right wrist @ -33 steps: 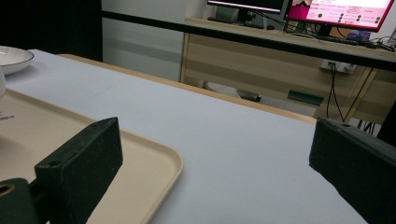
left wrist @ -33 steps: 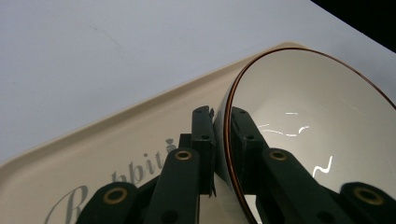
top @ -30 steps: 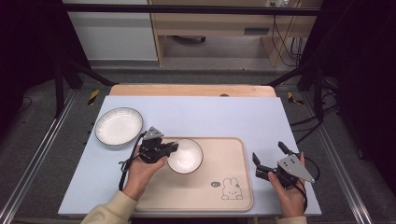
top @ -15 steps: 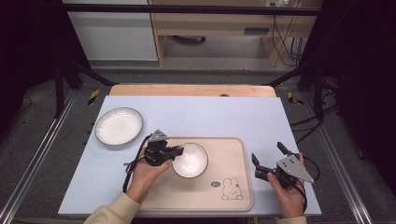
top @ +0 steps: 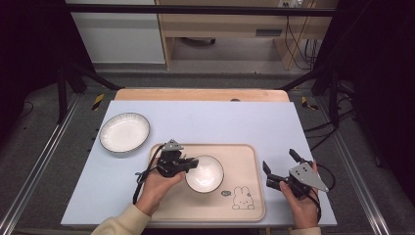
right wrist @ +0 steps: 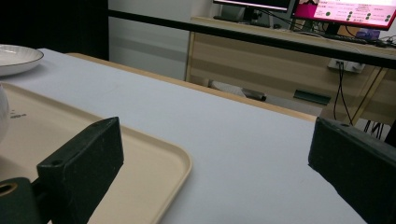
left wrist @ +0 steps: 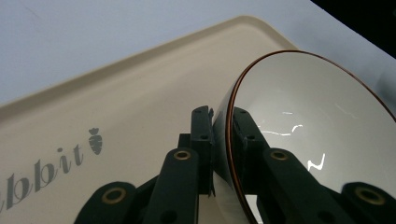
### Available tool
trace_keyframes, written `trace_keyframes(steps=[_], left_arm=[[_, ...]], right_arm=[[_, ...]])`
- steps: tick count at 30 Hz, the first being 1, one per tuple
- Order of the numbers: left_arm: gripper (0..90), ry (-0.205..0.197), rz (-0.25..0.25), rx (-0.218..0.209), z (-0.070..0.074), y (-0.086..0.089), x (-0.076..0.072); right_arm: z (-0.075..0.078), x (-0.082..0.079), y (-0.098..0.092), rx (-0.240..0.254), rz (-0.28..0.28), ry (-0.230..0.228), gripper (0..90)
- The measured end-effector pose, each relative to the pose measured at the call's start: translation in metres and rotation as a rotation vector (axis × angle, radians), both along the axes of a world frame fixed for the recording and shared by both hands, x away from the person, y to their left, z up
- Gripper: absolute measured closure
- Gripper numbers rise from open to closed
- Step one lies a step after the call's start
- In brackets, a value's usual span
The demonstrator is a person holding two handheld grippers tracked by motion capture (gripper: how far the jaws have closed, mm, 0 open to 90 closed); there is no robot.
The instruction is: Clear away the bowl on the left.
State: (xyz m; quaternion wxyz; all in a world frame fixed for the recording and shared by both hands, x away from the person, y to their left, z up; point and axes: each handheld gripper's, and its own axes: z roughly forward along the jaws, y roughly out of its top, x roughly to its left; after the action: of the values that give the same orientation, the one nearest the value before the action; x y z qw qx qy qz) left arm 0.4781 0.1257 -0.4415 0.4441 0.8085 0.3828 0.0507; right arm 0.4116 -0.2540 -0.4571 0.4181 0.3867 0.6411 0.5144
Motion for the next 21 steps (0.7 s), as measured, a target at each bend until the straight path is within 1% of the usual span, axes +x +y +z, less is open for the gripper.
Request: trace_keyframes(steps=[1, 3, 7, 21], left_arm=[[80.9, 0.0, 0.0, 0.0, 0.0, 0.0, 0.0], [80.8, -0.002, -0.009, 0.017, -0.0018, -0.0018, -0.0007], [80.7, -0.005, -0.017, 0.033, -0.0033, -0.0043, -0.0017], [80.9, 0.009, 0.007, 0.028, -0.0055, 0.0018, 0.0017]], right_arm=[[0.0, 0.0, 0.0, 0.0, 0.0, 0.0, 3.5], [-0.0004, 0.0003, 0.0001, -0.002, 0.004, 0.008, 3.7], [0.0, 0.0005, 0.0007, -0.002, 0.007, 0.006, 3.8], [-0.0001, 0.0003, 0.0014, -0.003, 0.014, 0.009, 3.8]])
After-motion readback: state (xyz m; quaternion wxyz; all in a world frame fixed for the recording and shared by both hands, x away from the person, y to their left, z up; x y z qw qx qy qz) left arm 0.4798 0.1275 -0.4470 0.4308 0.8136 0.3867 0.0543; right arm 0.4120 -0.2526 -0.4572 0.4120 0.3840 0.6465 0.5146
